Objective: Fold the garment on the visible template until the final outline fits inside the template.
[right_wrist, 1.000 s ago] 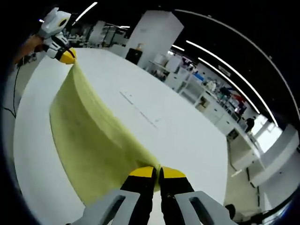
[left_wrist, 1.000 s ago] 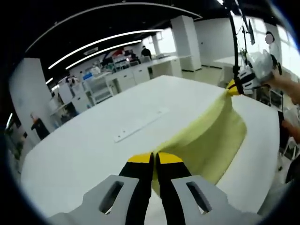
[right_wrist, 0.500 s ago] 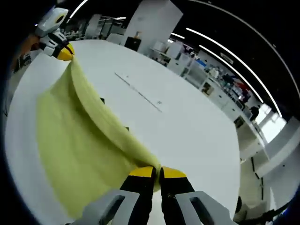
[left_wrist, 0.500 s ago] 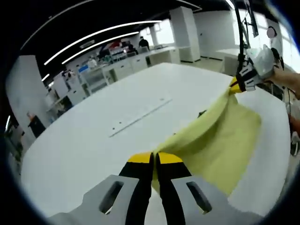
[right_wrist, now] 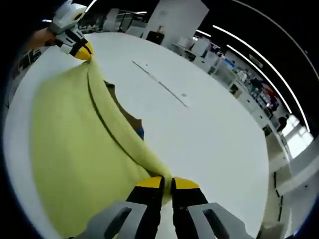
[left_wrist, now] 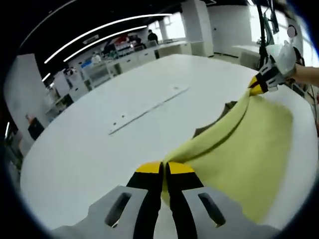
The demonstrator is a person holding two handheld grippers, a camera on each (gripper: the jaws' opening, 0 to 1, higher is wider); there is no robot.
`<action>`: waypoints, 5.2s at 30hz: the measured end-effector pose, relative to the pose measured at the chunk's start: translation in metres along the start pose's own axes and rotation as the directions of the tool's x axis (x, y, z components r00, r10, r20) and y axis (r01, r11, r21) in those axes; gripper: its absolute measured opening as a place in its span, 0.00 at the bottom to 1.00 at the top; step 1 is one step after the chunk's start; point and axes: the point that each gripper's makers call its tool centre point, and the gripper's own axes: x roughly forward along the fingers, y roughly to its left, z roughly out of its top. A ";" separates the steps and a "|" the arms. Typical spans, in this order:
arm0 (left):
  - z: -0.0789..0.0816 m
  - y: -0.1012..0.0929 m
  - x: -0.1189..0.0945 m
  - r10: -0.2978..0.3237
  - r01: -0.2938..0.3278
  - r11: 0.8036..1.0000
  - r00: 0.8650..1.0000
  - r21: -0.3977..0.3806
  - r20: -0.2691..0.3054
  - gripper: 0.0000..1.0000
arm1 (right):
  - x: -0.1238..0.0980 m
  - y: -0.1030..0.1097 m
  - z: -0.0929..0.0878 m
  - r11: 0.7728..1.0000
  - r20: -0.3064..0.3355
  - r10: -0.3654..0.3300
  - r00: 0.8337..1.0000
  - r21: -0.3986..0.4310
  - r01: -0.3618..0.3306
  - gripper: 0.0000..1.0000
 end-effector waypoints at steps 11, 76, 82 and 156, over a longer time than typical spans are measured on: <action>-0.014 0.000 0.015 -0.032 0.034 0.998 0.999 0.060 -0.033 0.01 | 0.010 -0.005 -0.005 0.994 0.038 0.064 0.997 0.083 -0.067 0.10; -0.061 -0.029 -0.097 -0.177 0.220 0.936 0.969 -0.275 0.174 0.45 | -0.095 0.057 -0.018 0.866 0.130 0.191 0.973 0.443 -0.230 0.46; -0.070 -0.046 -0.107 -0.216 0.251 0.937 0.963 -0.242 0.164 0.44 | -0.109 0.074 -0.027 0.861 0.134 0.223 0.966 0.438 -0.260 0.46; -0.127 -0.090 -0.116 -0.280 0.286 0.853 0.957 -0.436 0.080 0.00 | -0.129 0.116 -0.090 0.848 0.114 0.243 0.963 0.458 -0.268 0.00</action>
